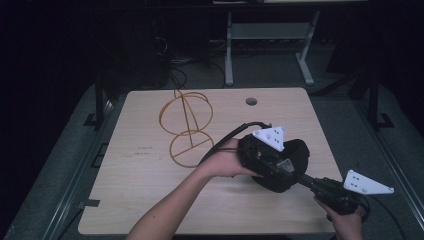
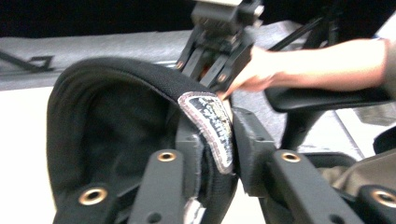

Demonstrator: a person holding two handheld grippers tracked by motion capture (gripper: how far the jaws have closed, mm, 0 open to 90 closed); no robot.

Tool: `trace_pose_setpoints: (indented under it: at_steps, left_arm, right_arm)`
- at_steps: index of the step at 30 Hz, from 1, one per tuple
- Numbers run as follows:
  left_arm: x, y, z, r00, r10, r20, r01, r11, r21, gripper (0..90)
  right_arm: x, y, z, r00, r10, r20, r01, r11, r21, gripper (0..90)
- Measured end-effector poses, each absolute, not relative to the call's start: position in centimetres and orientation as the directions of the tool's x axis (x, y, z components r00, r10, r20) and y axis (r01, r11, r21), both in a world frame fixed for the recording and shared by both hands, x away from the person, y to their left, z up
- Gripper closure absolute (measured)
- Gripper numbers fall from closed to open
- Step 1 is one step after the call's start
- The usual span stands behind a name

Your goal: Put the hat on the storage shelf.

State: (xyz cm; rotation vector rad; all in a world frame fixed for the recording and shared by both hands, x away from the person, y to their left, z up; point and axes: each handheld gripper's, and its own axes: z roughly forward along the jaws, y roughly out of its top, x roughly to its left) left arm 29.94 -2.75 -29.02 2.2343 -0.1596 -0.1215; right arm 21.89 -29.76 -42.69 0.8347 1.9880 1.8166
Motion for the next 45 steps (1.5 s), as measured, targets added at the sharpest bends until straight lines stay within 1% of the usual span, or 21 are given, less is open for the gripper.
trace_pose_setpoints:
  at_steps: [3, 7, 9, 11, 12, 17, 18, 20, 25, 26, 27, 31, 36, 42, 45]
  left_arm:
    - [29.9, -1.9, -29.4, 0.992, -0.122, -0.003, -0.076, -0.637, 0.767, 67.2]
    - [29.9, -1.0, -30.0, 0.996, -0.086, 0.01, -0.064, -0.653, 0.755, 63.2]
    - [29.8, -0.5, -30.1, 0.997, -0.064, 0.031, -0.066, -0.662, 0.746, 58.4]
    - [29.6, -0.1, -30.2, 0.998, -0.031, 0.056, -0.062, -0.668, 0.741, 49.3]
    - [29.5, 0.4, -30.3, 0.997, -0.018, 0.071, -0.064, -0.672, 0.738, 46.6]
    - [29.2, 2.2, -30.9, 0.994, 0.033, 0.105, -0.053, -0.691, 0.721, 37.2]
    - [29.2, 2.4, -31.0, 0.993, 0.04, 0.113, -0.053, -0.696, 0.716, 37.2]
    - [29.0, 3.1, -31.4, 0.99, 0.062, 0.124, -0.045, -0.7, 0.712, 34.2]
    - [28.6, 4.9, -33.3, 0.985, 0.097, 0.14, -0.027, -0.724, 0.689, 31.4]
    - [28.5, 5.1, -33.6, 0.985, 0.104, 0.136, -0.019, -0.724, 0.69, 31.3]
    - [28.3, 5.8, -34.3, 0.985, 0.125, 0.117, 0.005, -0.705, 0.709, 31.0]
    - [28.3, 7.0, -35.7, 0.982, 0.154, 0.107, 0.034, -0.71, 0.704, 31.3]
    - [28.0, 9.0, -37.4, 0.977, 0.202, 0.073, 0.088, -0.684, 0.724, 31.4]
    - [27.5, 11.0, -39.1, 0.97, 0.237, 0.046, 0.127, -0.661, 0.739, 31.9]
    - [27.2, 11.9, -39.8, 0.966, 0.253, 0.047, 0.135, -0.655, 0.743, 32.0]
  right_arm:
    - [21.8, -29.9, -42.3, -0.773, 0.619, 0.139, 0.2, 0.03, 0.979, 89.2]
    - [21.8, -29.8, -42.0, -0.771, 0.625, 0.12, 0.197, 0.055, 0.979, 89.2]
    - [21.8, -29.7, -41.9, -0.767, 0.63, 0.12, 0.199, 0.056, 0.978, 89.3]
    - [21.7, -29.8, -42.0, -0.762, 0.636, 0.124, 0.205, 0.055, 0.977, 89.3]
    - [21.7, -29.8, -42.0, -0.76, 0.638, 0.122, 0.205, 0.058, 0.977, 89.3]
    - [21.5, -30.7, -41.8, -0.74, 0.661, 0.123, 0.212, 0.056, 0.976, 89.3]
    - [21.5, -30.7, -41.8, -0.74, 0.661, 0.123, 0.212, 0.056, 0.976, 89.3]
    - [21.5, -30.9, -41.5, -0.737, 0.664, 0.121, 0.212, 0.057, 0.976, 89.3]
    - [21.6, -31.5, -40.8, -0.726, 0.681, 0.101, 0.208, 0.077, 0.975, 89.3]
    - [21.6, -31.6, -40.6, -0.725, 0.682, 0.098, 0.207, 0.081, 0.975, 89.3]
    - [21.6, -31.7, -40.4, -0.725, 0.682, 0.095, 0.209, 0.087, 0.974, 89.3]
    - [21.9, -31.7, -39.7, -0.727, 0.683, 0.075, 0.206, 0.112, 0.972, 89.4]
    - [22.2, -31.5, -39.2, -0.73, 0.679, 0.072, 0.217, 0.131, 0.967, 89.5]
    - [22.9, -31.1, -38.6, -0.732, 0.676, 0.08, 0.237, 0.143, 0.961, 89.8]
    - [23.3, -30.6, -38.0, -0.741, 0.666, 0.081, 0.242, 0.153, 0.958, 89.9]
